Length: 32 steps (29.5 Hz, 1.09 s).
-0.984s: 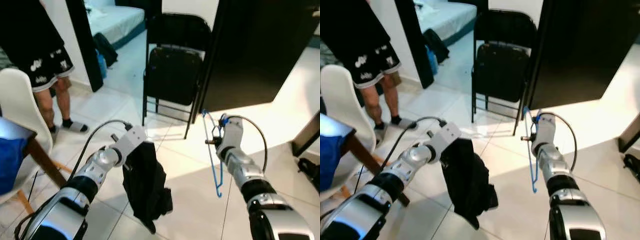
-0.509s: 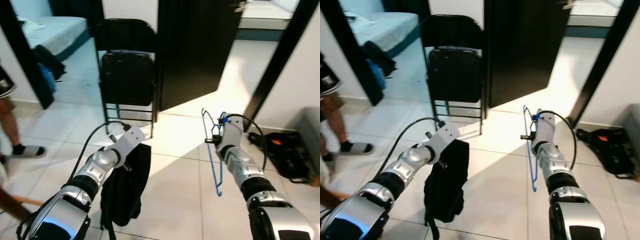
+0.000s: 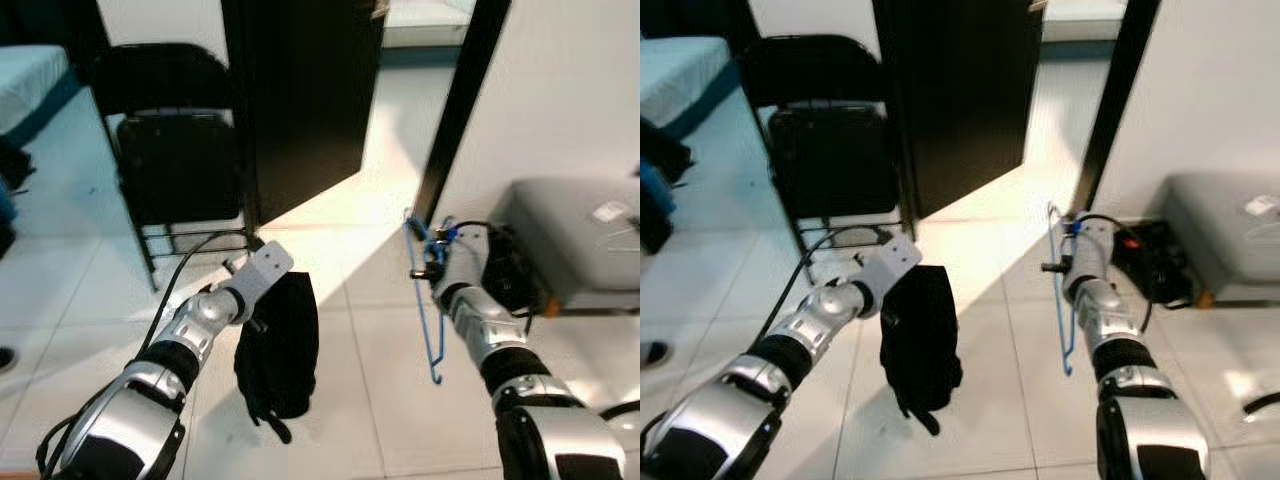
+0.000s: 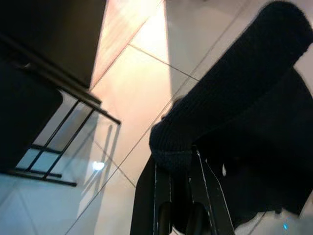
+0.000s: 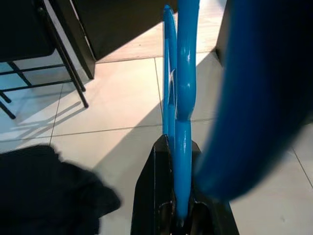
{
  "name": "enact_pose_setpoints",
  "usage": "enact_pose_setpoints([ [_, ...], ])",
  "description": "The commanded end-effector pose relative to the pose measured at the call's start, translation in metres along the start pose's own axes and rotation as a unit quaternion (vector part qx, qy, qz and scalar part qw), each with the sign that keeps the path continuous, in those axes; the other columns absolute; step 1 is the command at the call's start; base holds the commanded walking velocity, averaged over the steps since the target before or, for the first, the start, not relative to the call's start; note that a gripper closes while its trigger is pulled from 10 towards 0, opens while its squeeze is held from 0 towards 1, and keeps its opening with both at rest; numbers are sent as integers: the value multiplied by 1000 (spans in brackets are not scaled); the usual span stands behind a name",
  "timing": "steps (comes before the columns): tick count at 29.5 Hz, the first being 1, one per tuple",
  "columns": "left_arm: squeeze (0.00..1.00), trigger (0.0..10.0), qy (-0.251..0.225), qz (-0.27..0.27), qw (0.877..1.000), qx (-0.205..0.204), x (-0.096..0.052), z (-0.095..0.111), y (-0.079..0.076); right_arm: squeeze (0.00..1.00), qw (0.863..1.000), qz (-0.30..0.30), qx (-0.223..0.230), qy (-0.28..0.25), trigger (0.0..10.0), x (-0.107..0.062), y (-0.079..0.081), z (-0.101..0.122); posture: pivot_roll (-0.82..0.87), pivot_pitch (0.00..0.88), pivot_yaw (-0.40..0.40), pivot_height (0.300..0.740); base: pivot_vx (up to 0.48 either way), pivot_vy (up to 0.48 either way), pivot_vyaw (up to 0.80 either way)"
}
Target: Hang hanger
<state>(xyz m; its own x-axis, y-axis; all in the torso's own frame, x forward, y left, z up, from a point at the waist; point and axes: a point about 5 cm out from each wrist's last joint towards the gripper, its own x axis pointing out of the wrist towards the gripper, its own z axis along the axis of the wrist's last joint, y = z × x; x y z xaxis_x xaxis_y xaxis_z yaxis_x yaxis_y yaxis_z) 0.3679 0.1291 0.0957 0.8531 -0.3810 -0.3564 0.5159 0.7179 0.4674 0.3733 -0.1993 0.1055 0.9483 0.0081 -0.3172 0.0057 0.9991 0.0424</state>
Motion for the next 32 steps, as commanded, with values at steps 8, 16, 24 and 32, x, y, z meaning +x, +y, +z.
enact_pose_setpoints([
  [8, 0, 10000, -17, 4, 1000, 2, -2, 0, 2, 0, 1000, 9, 5, 1, 10000, -1, -1, -5, -69, 3, 37, 740, 0, 0, -775],
  [16, 0, 10000, -61, 7, 998, 22, -7, 10, 16, 0, 995, 91, 2, -47, 10000, -7, -6, 17, -75, 1, 57, 740, 0, 0, -784],
  [24, 0, 10000, -170, 58, 982, 50, -17, 67, 61, 0, 959, 268, -22, -93, 10000, -39, -1, 38, -94, 8, 70, 740, 0, 0, -669],
  [32, 0, 10000, -301, 180, 925, 150, -68, 156, 133, 0, 870, 475, -69, -116, 10000, -110, 5, 51, -89, 6, 70, 740, 0, 0, 0],
])
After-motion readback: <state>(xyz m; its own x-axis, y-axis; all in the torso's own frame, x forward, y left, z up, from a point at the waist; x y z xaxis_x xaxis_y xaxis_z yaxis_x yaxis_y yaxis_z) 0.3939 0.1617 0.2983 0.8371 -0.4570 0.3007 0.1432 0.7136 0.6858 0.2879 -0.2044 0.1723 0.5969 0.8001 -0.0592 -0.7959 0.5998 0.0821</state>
